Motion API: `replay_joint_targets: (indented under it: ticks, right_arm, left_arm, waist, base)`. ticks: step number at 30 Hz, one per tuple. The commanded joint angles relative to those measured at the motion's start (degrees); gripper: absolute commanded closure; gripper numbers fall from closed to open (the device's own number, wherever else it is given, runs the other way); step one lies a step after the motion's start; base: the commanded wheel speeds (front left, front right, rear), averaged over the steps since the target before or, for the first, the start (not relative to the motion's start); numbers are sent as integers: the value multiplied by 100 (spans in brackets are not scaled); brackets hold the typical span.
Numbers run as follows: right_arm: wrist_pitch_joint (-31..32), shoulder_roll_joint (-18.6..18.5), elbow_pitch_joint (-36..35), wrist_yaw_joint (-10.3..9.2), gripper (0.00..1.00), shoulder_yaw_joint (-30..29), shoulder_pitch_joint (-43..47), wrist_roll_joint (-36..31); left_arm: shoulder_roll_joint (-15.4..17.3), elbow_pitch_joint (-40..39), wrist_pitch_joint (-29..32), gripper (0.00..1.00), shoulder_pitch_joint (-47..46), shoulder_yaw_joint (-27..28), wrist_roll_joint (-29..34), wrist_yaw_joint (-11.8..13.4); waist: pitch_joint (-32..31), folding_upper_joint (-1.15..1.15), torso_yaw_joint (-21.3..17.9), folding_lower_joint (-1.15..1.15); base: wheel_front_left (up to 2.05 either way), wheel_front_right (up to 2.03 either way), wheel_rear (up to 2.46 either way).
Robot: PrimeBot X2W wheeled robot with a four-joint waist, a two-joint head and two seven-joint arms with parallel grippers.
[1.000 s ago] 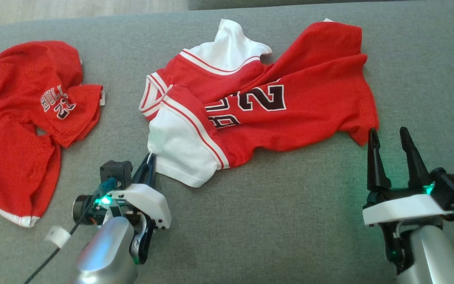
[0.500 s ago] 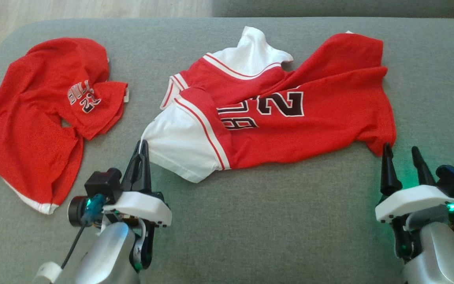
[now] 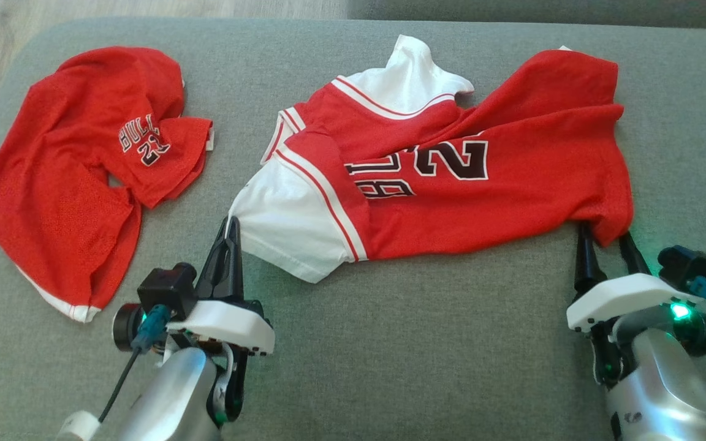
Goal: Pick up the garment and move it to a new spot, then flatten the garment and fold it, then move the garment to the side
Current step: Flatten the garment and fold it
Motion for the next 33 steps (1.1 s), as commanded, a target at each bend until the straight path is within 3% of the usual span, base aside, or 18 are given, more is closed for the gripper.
replay_joint_targets:
  ticks: [1, 8, 10, 11, 20, 25, 31, 33]
  right_arm:
    - [-32, -6, 20, 43, 0, 196, -106, 10]
    - [-135, -6, 397, 43, 0, 367, -239, 23]
    - [-152, -6, 468, 43, 78, 415, -280, 26]
    - [-167, -6, 485, 43, 100, 439, -302, 29]
    - [-265, -6, 372, 43, 100, 488, -258, -93]
    - [-202, -6, -109, 43, 100, 489, -49, -318]
    - [363, -56, -1388, 43, 100, 587, 232, -538]
    - [761, -216, -2260, 43, 100, 789, 357, -433]
  left_arm:
    - [144, -193, -17, 100, -59, 152, 38, 61]
    - [181, -225, -5, 100, -47, 169, -1, 109]
    - [191, -232, -2, 100, -51, 170, -11, 114]
    - [196, -233, -1, 100, -53, 170, -18, 115]
    - [253, -210, -29, 100, -10, 229, -72, 159]
    - [372, -343, -89, 100, 55, 386, -107, 207]
    - [544, -806, -149, 100, 32, 648, -106, 247]
    - [615, -1178, -165, 100, -42, 809, -118, 247]
  waist:
    - [-2, 0, -5, 0]
    - [-31, 0, -57, 0]
    - [-29, 0, -73, 0]
    - [-32, 0, -82, 0]
    - [-211, 0, -178, 0]
    - [-477, 0, -319, 0]
    - [-794, 0, -501, 0]
    - [-928, 0, -557, 0]
  base:
    - [0, 0, 0]
    - [0, 0, 0]
    - [0, 0, 0]
    - [0, 0, 0]
    - [0, 0, 0]
    - [0, 0, 0]
    - [0, 0, 0]
    - [0, 0, 0]
